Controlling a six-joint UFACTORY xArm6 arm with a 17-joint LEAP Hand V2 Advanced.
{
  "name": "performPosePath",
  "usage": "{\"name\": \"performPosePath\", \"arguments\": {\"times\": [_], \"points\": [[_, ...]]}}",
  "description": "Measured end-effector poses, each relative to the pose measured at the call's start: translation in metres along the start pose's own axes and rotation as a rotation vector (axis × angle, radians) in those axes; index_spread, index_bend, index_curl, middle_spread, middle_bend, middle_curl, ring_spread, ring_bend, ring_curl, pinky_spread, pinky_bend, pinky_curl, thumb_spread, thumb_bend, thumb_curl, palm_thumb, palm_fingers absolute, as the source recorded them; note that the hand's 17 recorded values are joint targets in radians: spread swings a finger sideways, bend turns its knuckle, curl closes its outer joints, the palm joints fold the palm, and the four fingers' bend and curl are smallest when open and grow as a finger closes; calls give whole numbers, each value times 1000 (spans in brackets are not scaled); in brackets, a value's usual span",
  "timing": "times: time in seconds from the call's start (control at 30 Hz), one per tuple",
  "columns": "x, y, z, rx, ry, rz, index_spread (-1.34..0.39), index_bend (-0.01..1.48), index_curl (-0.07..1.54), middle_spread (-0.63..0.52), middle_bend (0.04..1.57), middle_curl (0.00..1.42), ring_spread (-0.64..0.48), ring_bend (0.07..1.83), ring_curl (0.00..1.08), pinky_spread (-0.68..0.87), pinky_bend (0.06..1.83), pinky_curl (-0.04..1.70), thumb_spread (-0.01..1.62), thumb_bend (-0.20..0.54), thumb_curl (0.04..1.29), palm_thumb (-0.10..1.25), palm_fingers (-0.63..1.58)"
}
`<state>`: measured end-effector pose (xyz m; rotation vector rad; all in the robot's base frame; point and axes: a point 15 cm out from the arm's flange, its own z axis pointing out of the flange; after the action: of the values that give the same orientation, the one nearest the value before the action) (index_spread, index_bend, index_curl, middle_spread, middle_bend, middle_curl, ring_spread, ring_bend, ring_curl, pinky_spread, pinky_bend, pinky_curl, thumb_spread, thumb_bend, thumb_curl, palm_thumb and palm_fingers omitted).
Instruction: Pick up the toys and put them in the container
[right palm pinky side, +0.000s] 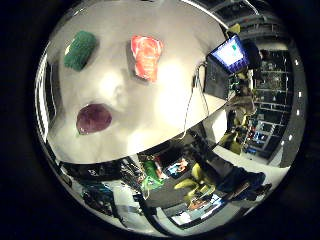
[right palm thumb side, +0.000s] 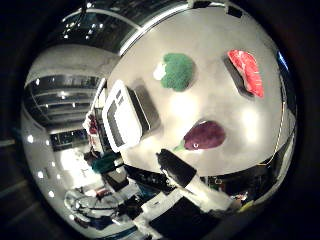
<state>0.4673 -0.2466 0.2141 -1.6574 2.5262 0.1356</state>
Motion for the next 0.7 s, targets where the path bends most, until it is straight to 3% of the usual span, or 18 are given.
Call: {"name": "performPosePath", "arguments": {"times": [0.3,0.47,0.7], "points": [[50,-64,63,16,-14,92,-192,151,241,227,190,319,279,370,193,477,661,275,1033,-30,285,466,-17],[64,-73,110,-4,-4,104,-190,150,245,237,192,315,287,357,207,474,647,274,1028,-26,285,458,-18],[82,-91,129,-4,-1,135,-170,151,250,233,227,329,285,357,222,493,640,273,1026,-23,289,468,50]]}}
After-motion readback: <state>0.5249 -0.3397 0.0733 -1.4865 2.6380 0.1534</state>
